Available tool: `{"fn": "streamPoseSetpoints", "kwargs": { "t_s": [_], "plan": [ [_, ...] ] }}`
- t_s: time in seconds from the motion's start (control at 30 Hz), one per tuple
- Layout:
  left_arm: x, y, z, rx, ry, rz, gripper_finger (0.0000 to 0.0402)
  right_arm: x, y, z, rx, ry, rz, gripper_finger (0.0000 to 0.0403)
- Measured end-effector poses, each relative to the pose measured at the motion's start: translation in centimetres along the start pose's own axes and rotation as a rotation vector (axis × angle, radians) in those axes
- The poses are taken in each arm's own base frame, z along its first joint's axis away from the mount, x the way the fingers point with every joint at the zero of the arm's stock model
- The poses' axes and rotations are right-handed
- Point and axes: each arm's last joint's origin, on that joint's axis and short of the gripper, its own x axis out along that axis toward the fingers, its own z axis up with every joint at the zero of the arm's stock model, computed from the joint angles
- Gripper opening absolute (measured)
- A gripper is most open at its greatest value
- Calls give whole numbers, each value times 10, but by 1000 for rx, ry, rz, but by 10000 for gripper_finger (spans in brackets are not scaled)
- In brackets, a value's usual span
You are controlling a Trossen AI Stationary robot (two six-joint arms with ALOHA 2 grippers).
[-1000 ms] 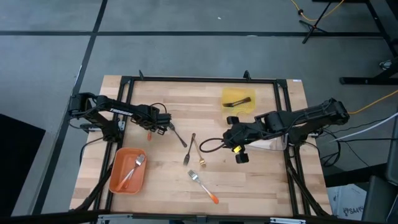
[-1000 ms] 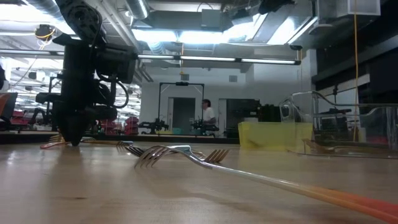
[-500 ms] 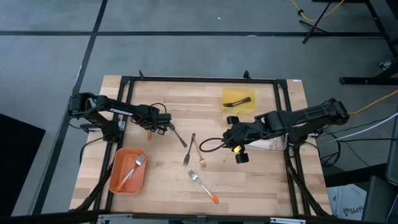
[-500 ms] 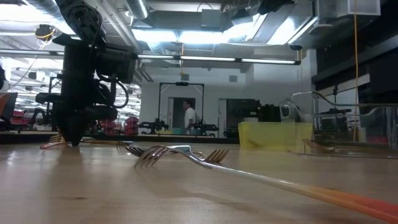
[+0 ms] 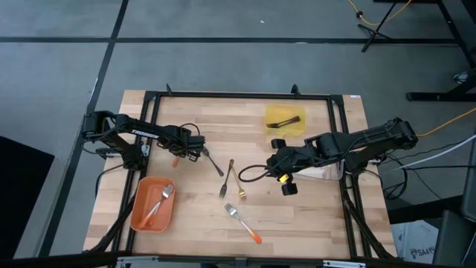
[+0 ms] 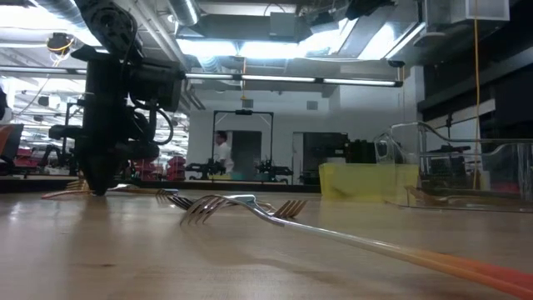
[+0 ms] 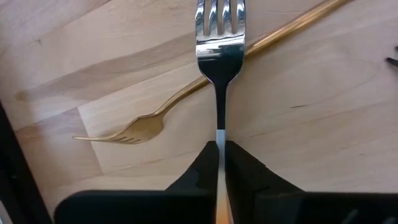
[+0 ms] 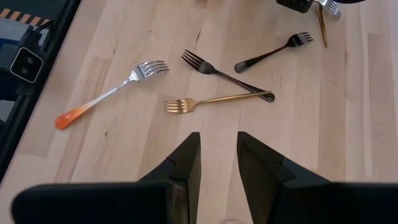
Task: Sort silverware by color (type)
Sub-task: Put the orange fork into the orange bin
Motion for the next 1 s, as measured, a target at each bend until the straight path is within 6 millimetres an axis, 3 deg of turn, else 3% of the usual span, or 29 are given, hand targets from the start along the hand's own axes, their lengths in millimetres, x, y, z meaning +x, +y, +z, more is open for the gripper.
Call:
{"fn": "streamPoseSetpoints", "kwargs": {
  "t_s": [0.3,0.63,0.8,1.0],
  "plan": [
    [-23,-8,12,52,-4,-6,4,0,0,0,0,1,0,95],
    [-85,-20,17,164,-4,12,3,0,0,0,-5,1,0,95],
    [-126,-29,4,233,-30,-18,3,0,0,0,-5,1,0,95],
    [-164,-36,-35,261,-14,-93,3,0,0,0,-6,1,0,95]
  ]
}}
